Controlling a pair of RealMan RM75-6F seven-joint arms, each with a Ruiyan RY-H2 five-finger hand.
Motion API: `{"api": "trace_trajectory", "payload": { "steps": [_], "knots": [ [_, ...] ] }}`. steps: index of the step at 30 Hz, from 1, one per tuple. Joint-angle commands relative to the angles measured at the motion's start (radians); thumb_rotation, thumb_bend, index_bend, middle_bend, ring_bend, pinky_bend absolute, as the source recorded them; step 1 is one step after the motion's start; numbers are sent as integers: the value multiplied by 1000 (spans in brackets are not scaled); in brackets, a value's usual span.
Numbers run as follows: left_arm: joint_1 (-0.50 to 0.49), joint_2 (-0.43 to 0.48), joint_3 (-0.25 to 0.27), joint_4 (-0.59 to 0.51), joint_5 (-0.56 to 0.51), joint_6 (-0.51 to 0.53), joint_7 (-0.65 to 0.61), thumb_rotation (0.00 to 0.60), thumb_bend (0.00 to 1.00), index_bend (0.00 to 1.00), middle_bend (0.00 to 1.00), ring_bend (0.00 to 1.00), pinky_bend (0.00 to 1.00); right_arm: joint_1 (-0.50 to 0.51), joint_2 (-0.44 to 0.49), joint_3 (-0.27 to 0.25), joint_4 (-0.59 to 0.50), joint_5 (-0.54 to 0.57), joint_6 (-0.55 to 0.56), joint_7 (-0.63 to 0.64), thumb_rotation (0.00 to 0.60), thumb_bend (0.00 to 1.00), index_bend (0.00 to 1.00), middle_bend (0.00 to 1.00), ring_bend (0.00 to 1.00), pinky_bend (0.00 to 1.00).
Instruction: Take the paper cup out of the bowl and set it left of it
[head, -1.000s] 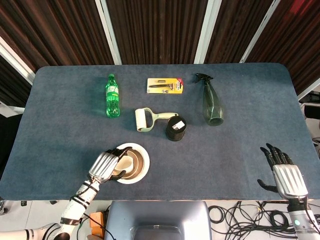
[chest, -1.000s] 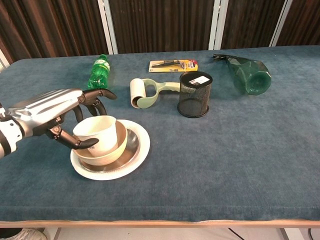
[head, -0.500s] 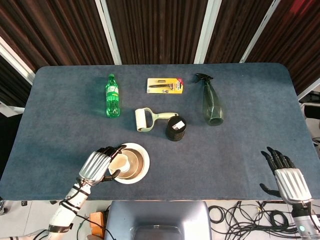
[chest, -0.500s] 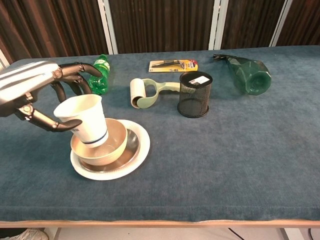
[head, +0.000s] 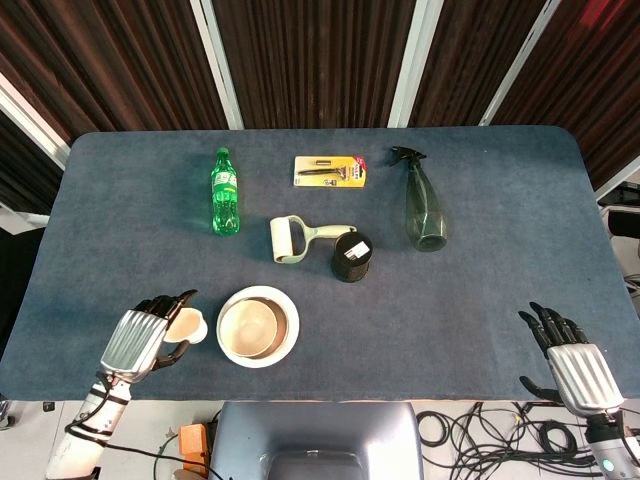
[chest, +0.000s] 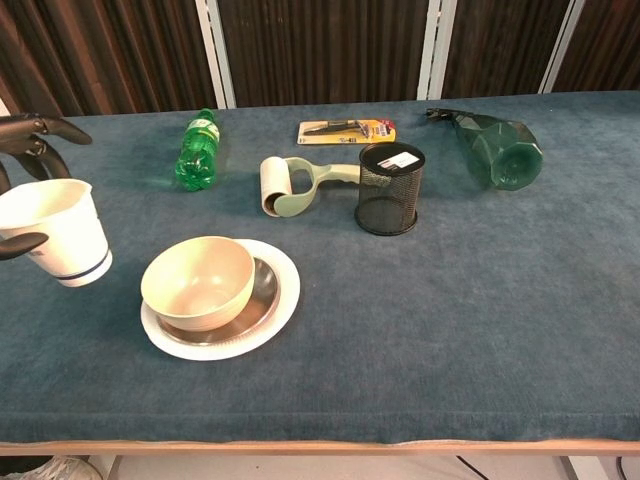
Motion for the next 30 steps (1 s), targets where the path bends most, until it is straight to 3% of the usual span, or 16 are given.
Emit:
{"api": "trace_trajectory", "payload": {
  "steps": [1,19,30],
  "knots": [
    [27,-14,13,54,-6,13,-10,600,302,191,355,307,439,-1,0,2,1,-1,-1,0,600,102,118,22,57,176],
    [85,-88,27,237,-43,-16,-50,600,302,185,335,294,429,-1,6,5,2,-24,-33,14,600,102,122,23,56,176],
    [103,-101,19,253,-56,-25,-46,600,303,44,147,136,389,3,4,10,15,-43,-40,44,600,102,113,23,56,176]
  ]
}}
